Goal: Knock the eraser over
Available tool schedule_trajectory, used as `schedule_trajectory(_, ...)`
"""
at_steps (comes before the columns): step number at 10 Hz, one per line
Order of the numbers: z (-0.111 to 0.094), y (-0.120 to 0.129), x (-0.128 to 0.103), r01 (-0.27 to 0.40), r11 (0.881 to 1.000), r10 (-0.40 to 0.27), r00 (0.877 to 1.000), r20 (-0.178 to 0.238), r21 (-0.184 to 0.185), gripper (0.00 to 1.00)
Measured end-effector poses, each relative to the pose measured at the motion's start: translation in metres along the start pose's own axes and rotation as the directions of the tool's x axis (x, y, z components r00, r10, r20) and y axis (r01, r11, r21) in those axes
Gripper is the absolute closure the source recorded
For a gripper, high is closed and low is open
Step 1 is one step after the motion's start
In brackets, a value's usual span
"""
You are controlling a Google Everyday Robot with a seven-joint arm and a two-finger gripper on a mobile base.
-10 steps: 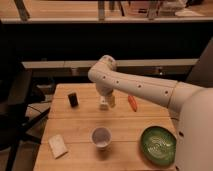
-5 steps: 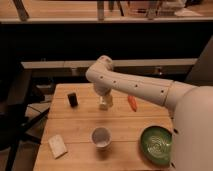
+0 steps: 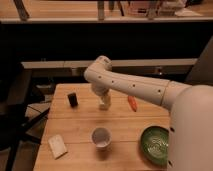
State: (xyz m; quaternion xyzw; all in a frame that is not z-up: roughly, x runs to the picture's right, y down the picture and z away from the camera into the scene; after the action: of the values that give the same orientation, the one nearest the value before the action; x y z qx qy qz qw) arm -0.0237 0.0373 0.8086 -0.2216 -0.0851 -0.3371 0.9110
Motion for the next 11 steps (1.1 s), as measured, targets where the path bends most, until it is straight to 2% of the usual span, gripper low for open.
schedule_trajectory(11,0.007,-0.014,-0.011,0.058,0.998,-0.059,0.998,0.033,0.023,0.2)
